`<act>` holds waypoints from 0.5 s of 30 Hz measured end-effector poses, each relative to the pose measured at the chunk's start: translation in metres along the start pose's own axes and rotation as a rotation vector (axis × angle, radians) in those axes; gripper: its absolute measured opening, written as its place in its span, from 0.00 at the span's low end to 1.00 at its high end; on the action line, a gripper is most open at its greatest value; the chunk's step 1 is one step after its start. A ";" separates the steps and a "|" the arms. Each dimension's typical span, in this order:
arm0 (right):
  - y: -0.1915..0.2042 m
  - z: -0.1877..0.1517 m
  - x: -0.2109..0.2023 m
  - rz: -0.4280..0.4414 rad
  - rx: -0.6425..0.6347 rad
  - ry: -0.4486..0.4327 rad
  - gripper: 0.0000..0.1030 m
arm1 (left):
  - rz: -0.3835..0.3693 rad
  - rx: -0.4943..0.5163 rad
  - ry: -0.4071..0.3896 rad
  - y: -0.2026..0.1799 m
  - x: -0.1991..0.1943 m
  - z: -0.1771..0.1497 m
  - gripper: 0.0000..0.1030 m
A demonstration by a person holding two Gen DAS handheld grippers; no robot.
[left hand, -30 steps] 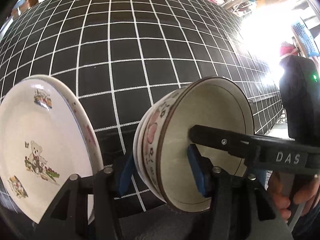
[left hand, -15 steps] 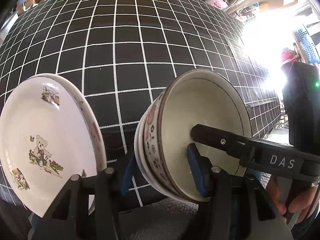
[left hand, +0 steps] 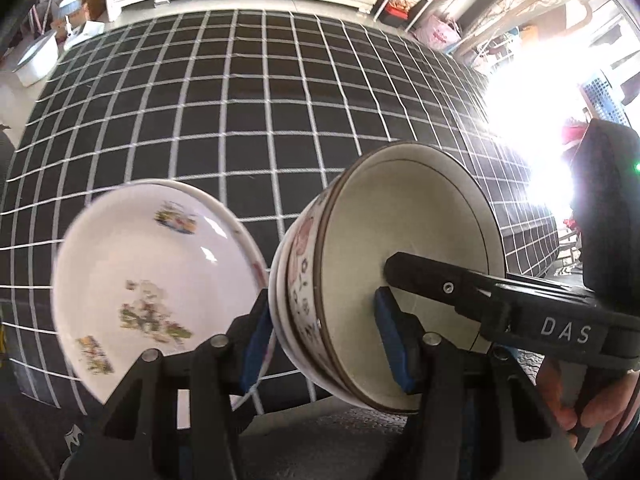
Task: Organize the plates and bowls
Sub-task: 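Lower the bowl stack onto the bear-print plate stack with both tools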
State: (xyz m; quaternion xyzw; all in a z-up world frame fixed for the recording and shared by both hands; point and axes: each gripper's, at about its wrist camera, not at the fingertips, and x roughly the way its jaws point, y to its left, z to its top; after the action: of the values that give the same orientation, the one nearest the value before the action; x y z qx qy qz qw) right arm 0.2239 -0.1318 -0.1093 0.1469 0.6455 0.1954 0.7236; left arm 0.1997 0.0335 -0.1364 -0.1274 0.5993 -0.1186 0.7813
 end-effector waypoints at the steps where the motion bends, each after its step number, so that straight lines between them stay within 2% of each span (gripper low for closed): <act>1: 0.007 0.001 0.001 0.003 -0.010 0.002 0.50 | 0.006 -0.006 -0.005 0.004 -0.005 0.000 0.47; 6: 0.036 0.011 0.013 0.014 -0.050 0.021 0.50 | 0.036 -0.049 -0.034 0.030 -0.029 0.005 0.47; 15: 0.079 0.022 0.045 0.024 -0.126 0.065 0.50 | 0.065 -0.138 -0.059 0.099 -0.060 0.009 0.47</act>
State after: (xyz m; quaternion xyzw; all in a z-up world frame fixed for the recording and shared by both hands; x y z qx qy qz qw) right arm 0.2424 -0.0396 -0.1094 0.1023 0.6532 0.2490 0.7078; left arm 0.1966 0.1476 -0.1134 -0.1649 0.5866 -0.0477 0.7914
